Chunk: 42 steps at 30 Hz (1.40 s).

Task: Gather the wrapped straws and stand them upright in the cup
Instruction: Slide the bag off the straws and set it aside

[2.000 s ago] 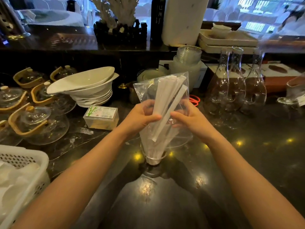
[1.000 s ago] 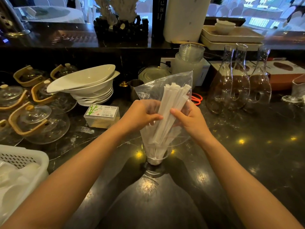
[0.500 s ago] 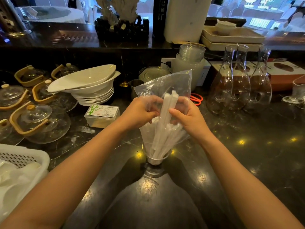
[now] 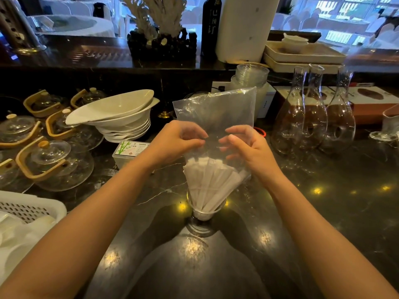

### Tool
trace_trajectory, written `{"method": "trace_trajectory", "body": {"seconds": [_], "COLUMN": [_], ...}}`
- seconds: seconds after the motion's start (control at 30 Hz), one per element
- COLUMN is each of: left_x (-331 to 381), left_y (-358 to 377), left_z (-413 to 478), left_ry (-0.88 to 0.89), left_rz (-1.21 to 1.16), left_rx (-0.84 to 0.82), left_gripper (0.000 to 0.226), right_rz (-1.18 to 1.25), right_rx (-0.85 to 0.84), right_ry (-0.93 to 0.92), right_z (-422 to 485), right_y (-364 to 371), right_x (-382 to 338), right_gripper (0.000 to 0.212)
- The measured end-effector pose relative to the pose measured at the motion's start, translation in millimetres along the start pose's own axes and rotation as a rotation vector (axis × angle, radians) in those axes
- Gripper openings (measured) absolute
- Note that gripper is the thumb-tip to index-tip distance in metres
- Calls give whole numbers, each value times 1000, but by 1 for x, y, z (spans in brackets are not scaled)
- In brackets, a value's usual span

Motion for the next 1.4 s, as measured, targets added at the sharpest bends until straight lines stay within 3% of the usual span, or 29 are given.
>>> {"method": "trace_trajectory", "body": {"seconds": [0.53,0.77,1.0,1.4], "left_x": [56,57,43,30], "left_y": [-52,-50,-53,-57], "left_z": [33,37,42,53], "left_ry": [96,62,33,4], "left_rz": [-314,-574,-627,-552], "left_rx": [253,309,258,325], "left_gripper": [21,17,9,29], "right_rz": [72,-50,-175,-203], "right_rx": [64,-122,-71,-167], "right_ry": [-58,62,72,146], "right_z": [32,18,5,-25], "right_y": [-35,-23,-34,-49], "right_x": [-58,-43,-37,-23], "right_gripper": [12,5,14,11]}}
Point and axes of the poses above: each hand's wrist, its own z-axis towards the middle knuckle, its own y-axis out of the palm, x = y × z, the point moved 8 cm from there along z, towards the middle knuckle, and after that the axes turned 4 degrees about -z, right-handed, at the moved point
